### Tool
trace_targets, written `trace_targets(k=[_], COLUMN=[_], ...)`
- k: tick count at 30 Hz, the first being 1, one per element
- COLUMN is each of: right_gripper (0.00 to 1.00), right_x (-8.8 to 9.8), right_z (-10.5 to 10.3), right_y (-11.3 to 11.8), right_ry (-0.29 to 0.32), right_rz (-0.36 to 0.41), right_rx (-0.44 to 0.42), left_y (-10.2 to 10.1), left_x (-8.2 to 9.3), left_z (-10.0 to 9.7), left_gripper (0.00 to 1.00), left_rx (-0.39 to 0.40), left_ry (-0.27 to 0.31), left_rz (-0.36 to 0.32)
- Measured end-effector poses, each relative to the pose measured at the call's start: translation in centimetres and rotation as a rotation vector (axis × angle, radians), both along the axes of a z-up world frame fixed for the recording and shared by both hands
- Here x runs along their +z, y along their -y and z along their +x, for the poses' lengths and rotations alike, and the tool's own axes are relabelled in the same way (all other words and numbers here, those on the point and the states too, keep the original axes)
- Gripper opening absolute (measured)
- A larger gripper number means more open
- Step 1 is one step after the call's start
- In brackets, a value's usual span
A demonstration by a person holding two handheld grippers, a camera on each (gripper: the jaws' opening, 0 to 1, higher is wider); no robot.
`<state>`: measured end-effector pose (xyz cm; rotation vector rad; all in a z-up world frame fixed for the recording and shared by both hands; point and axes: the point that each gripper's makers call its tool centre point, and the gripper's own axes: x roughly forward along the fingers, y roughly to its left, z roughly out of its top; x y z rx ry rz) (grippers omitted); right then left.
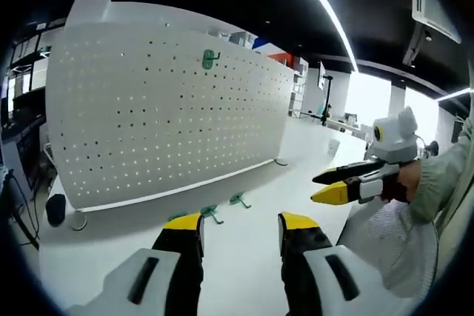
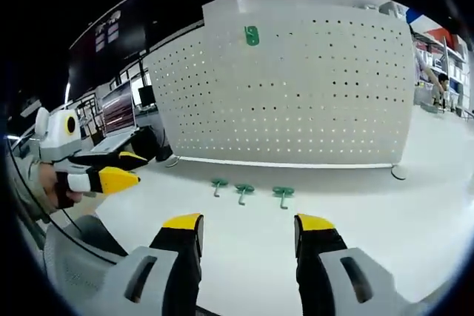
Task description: Insert the hook assembly into the mounting plate slot until the hook locks in place.
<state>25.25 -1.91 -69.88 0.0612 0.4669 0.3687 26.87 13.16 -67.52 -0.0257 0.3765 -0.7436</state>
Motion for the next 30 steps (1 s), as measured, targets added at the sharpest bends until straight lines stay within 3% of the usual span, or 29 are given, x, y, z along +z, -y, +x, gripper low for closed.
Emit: trace_targets(k=[8, 18, 23, 30], right_gripper=[0.47, 0.47, 0.47, 0.47], right_x=[-0.6, -1.6, -1.5, -1.3], right_z=[-0.3, -1.2, -1.2, -1.2], right_y=[-0.3, -0.6, -0.5, -0.5], right_ry=[-0.020, -0.048, -0.049, -0.050], right_rz=[0.026, 0.029, 0.036, 0.046], right_rx=[-0.004, -0.002, -0.007, -0.015], left_y=[-0.5, -2.4, -2.9, -3.2], left_x=[-1.2, -3.0, -4.1, -6.2], left_z=[1.3, 5.4, 7.6, 10.1], left_gripper=[0.42, 0.42, 0.42, 0.40], left_rx=[0.000, 0.008, -0.015, -0.129], left_ry=[-0.008, 0.021, 0.043, 0.085], left_rz=[0.033, 0.136, 0.212, 0.378])
